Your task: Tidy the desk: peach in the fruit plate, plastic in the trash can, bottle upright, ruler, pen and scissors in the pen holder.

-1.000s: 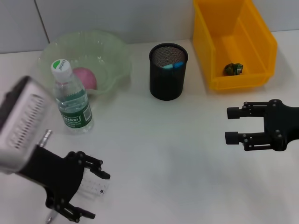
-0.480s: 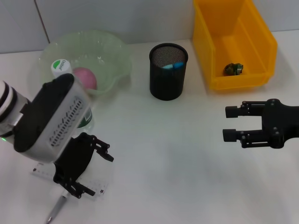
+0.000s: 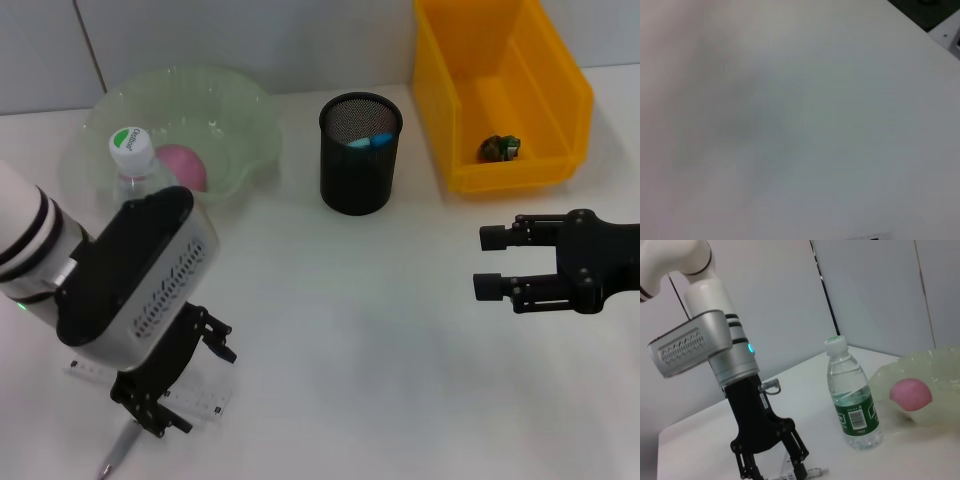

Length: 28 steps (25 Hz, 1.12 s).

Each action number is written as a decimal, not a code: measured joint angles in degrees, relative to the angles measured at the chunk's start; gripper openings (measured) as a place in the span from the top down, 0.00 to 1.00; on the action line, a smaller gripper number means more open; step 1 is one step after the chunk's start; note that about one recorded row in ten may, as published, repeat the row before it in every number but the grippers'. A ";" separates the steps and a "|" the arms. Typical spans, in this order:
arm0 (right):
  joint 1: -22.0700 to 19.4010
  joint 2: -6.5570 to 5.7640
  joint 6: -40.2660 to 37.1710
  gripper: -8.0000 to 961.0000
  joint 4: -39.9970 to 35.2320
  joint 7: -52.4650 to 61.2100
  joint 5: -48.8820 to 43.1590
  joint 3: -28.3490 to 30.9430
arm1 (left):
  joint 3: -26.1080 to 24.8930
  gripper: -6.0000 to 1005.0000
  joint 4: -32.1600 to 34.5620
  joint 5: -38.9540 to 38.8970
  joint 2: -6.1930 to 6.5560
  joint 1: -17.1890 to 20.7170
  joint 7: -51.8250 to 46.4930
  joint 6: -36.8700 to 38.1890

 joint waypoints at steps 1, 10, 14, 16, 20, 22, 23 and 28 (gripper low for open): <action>0.00 0.00 0.00 0.25 0.00 0.02 -0.01 0.00 | 1.13 0.23 -0.02 0.29 0.01 0.01 -0.53 -0.19; -0.02 0.03 0.00 0.26 -0.03 0.03 -0.05 -0.41 | 2.88 0.23 -0.38 1.09 -0.07 -0.59 -1.40 -0.45; 0.03 0.06 0.00 0.26 -0.04 0.03 -0.09 -0.50 | 3.41 0.24 -0.44 1.16 -0.07 -0.67 -1.51 -0.50; 0.04 0.07 0.00 0.26 -0.03 0.03 -0.14 -0.49 | 3.53 0.24 -0.44 1.17 -0.07 -0.70 -1.54 -0.51; 0.07 0.09 0.00 0.26 0.00 0.02 -0.16 -0.56 | 4.10 0.24 -0.46 1.77 -0.07 -0.90 -1.57 -1.22; 0.07 0.09 0.00 0.27 0.00 0.02 -0.16 -0.57 | 4.48 0.24 -0.56 2.12 -0.12 -0.94 -1.61 -1.71; 0.07 0.09 0.01 0.27 0.00 0.03 -0.16 -0.57 | 4.82 0.24 -0.85 2.27 -0.13 -1.02 -1.63 -2.03; 0.10 0.14 0.15 0.27 0.00 0.03 -0.16 -0.57 | 5.09 0.24 -2.43 2.39 -0.16 -1.59 -1.43 -2.72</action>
